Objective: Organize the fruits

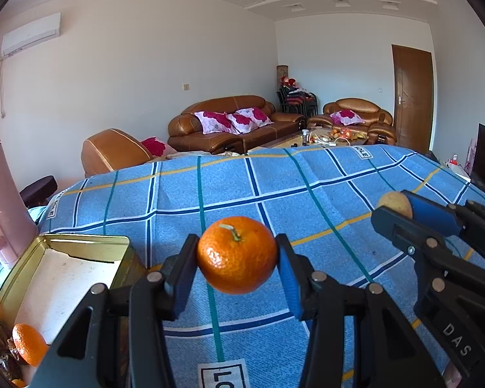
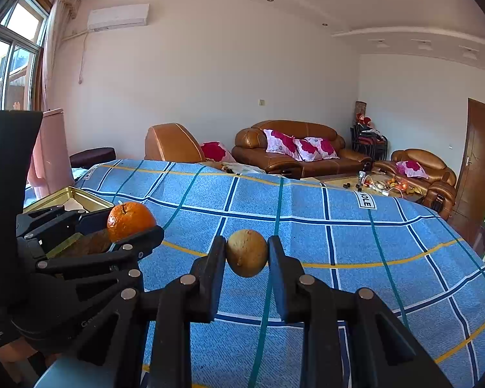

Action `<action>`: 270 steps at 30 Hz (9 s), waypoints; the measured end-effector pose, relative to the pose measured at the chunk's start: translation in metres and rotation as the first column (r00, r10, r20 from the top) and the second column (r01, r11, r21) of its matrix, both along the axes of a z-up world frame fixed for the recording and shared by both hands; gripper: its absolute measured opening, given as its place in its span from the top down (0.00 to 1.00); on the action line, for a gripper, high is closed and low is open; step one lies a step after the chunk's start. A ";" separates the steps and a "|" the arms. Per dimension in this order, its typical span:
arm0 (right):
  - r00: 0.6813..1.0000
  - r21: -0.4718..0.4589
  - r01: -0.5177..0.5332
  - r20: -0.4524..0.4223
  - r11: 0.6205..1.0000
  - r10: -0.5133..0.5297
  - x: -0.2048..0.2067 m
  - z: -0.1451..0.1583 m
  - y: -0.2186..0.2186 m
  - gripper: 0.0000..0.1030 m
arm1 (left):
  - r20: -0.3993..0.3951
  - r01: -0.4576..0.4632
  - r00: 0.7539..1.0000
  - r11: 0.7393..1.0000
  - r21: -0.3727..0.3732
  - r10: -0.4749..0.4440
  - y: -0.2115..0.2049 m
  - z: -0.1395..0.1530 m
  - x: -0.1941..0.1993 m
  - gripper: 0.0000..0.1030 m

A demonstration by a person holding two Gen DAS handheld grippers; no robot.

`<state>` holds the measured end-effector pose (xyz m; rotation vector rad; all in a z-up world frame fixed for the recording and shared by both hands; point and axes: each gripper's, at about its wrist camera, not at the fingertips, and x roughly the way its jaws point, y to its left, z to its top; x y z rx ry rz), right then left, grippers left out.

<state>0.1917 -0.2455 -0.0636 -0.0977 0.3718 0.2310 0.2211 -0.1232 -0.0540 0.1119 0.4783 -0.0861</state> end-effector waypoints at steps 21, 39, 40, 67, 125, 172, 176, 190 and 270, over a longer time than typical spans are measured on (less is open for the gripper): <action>0.997 -0.017 -0.048 0.056 0.999 0.049 -0.035 0.000 0.017 0.73 | 0.018 0.032 0.999 0.999 0.024 -0.033 0.006 0.002 -0.036 0.53; 0.995 0.004 -0.081 0.063 0.997 0.081 -0.052 0.002 0.026 0.73 | 0.045 0.023 0.999 1.000 0.005 -0.023 0.028 0.005 -0.066 0.53; 0.995 0.010 -0.085 0.061 0.996 0.084 -0.052 0.002 0.026 0.73 | 0.049 0.023 0.999 1.000 0.004 -0.023 0.029 0.005 -0.069 0.53; 0.984 0.015 -0.173 0.047 0.985 0.172 -0.074 -0.001 0.066 0.73 | 0.098 -0.049 0.994 0.998 -0.033 0.052 0.085 0.010 -0.102 0.53; 0.916 -0.033 -0.393 0.072 0.919 0.394 -0.100 0.011 0.172 0.73 | 0.130 -0.244 0.960 0.968 -0.053 0.249 0.197 0.019 -0.149 0.53; 0.871 -0.059 -0.491 -0.037 0.869 0.490 -0.100 -0.006 0.244 0.73 | 0.018 -0.313 0.950 0.950 -0.024 0.313 0.250 0.002 -0.153 0.53; 0.867 -0.057 -0.496 -0.086 0.866 0.491 -0.094 -0.013 0.248 0.73 | -0.014 -0.300 0.954 0.954 -0.019 0.300 0.250 -0.001 -0.148 0.53; 0.848 -0.044 -0.516 -0.163 0.855 0.504 -0.093 -0.020 0.247 0.62 | 0.002 -0.300 0.954 0.954 0.023 0.300 0.240 0.001 -0.154 0.35; 0.943 -0.026 -0.310 0.115 0.950 0.311 -0.152 0.031 0.153 0.20 | 0.219 -0.283 0.935 0.959 -0.017 0.280 0.194 0.060 -0.206 0.00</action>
